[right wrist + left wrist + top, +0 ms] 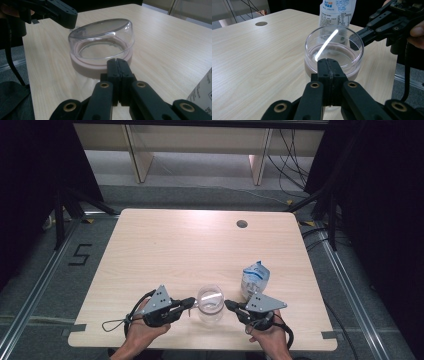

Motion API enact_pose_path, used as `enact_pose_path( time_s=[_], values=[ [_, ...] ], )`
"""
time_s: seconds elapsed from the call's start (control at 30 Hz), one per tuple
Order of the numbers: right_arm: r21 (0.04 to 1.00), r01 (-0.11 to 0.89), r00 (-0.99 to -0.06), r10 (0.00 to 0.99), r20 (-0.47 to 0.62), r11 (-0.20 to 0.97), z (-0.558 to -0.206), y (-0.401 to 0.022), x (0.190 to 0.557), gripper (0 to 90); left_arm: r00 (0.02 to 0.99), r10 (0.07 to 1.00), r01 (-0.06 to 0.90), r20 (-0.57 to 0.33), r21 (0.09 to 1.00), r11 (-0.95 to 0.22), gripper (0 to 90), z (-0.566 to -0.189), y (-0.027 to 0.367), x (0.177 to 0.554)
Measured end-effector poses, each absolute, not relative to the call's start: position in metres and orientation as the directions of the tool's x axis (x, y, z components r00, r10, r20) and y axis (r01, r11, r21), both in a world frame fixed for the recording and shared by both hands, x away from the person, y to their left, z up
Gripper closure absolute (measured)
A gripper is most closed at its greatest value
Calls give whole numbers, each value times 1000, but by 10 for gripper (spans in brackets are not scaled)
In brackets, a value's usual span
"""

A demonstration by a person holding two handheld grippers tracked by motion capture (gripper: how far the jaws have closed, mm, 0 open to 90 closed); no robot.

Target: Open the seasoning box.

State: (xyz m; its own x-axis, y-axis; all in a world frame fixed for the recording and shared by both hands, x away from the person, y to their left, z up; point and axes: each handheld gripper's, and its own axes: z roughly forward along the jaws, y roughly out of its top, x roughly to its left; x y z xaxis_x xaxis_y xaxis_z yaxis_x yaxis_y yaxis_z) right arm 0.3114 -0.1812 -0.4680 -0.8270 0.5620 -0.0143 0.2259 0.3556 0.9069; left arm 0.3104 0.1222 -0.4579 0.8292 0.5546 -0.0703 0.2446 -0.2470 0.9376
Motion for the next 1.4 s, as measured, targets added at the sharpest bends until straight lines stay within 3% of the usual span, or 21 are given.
enact_pose_path(
  time_s=[0.33, 0.5, 0.57, 0.77, 1.07, 1.4],
  values=[
    [914, 207, -843, 538, -16, 350, -466, -178, 315, 900, 831, 549, 257, -87, 936, -240, 885, -458, 123, 311],
    [913, 203, -837, 547, -26, 354, -464, -178, 314, 900, 833, 543, 259, -108, 943, -210, 757, -458, 126, 312],
    [910, 197, -840, 541, -35, 364, -462, -178, 314, 900, 831, 541, 268, -130, 946, -184, 643, -457, 128, 310],
    [921, 174, -836, 546, -49, 349, -458, -176, 313, 900, 831, 546, 279, -108, 930, -241, 503, -461, 139, 302],
    [924, 149, -838, 541, -70, 351, -449, -165, 308, 900, 807, 581, 331, -102, 893, -304, 383, -474, 144, 303],
    [927, 123, -849, 522, -86, 354, -444, -154, 306, 895, 782, 613, 369, -117, 879, -302, 309, -482, 150, 309]
  ],
)
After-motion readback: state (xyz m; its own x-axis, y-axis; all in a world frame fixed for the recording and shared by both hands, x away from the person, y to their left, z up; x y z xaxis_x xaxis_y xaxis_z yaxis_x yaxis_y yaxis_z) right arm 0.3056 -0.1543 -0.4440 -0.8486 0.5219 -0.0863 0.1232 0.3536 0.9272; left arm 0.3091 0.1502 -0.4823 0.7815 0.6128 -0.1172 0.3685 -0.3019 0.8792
